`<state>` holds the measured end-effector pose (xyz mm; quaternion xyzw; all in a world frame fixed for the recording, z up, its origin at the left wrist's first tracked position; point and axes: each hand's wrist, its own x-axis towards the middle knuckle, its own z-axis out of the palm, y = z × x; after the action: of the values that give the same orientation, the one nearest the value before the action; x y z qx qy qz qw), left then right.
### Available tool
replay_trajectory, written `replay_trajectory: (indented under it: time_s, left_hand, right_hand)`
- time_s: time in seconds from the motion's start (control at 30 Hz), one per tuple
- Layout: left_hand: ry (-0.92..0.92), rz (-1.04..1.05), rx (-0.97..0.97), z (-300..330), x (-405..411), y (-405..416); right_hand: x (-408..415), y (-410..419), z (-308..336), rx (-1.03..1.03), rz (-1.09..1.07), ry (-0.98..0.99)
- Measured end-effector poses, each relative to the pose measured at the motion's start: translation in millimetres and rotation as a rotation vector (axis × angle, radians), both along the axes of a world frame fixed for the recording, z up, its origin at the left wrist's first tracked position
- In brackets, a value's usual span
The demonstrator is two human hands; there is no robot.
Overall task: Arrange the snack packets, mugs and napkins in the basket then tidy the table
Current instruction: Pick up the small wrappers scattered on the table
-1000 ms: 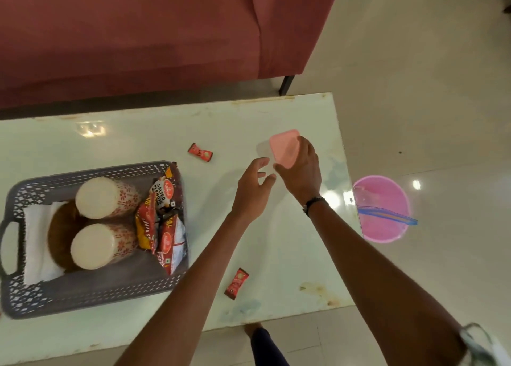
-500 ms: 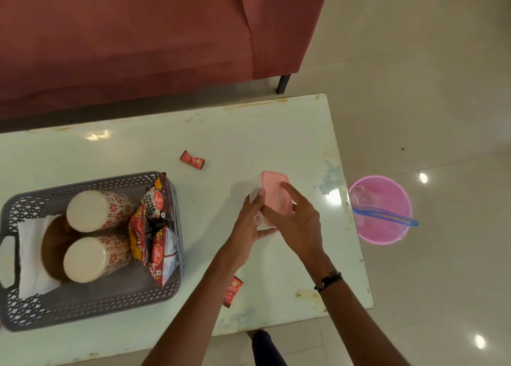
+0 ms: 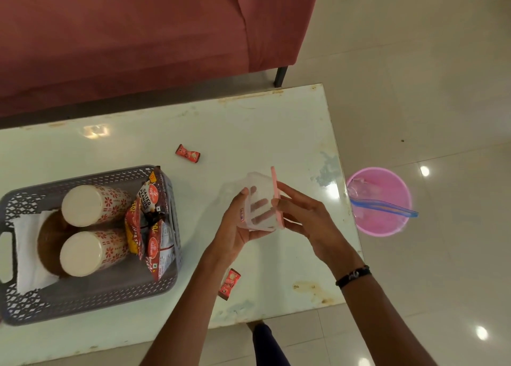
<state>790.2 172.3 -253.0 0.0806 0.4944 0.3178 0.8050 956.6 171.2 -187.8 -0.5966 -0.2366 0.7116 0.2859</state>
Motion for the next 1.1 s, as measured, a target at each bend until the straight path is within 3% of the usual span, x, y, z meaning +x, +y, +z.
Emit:
replay_trajectory:
  time_s: [0.1, 0.2, 0.37, 0.5, 0.7, 0.93, 1.1]
  left_hand:
    - [0.103, -0.107, 0.011, -2.8, -1.9, 7.6]
    - [0.041, -0.086, 0.014, -10.9, -5.5, 9.7]
    - [-0.096, 0.039, -0.064, -15.2, -14.3, 8.1]
    - [-0.001, -0.030, -0.044, -17.0, -10.5, 10.2]
    - [0.447, -0.112, -0.028, -20.7, 6.1, 14.5]
    - [0.514, -0.100, -0.007, -23.1, 18.8, 15.2]
    - [0.754, -0.133, 0.070, -33.9, -0.8, 4.5]
  right_hand:
    - [3.1, -5.1, -5.3, 0.003, 0.005, 0.005]
    - [4.6, -10.6, -14.9, -0.021, -0.015, 0.063]
    - [15.5, -16.3, -32.8, -0.122, -0.297, 0.330]
    - [25.5, -20.3, -49.8, -0.185, -0.418, 0.419]
    - [38.5, -16.3, -63.8, -0.213, -0.502, 0.306]
    - [38.2, -17.5, -75.4, -0.122, -0.486, 0.098]
    - [30.7, -30.3, -76.8, -0.003, -0.512, -0.210]
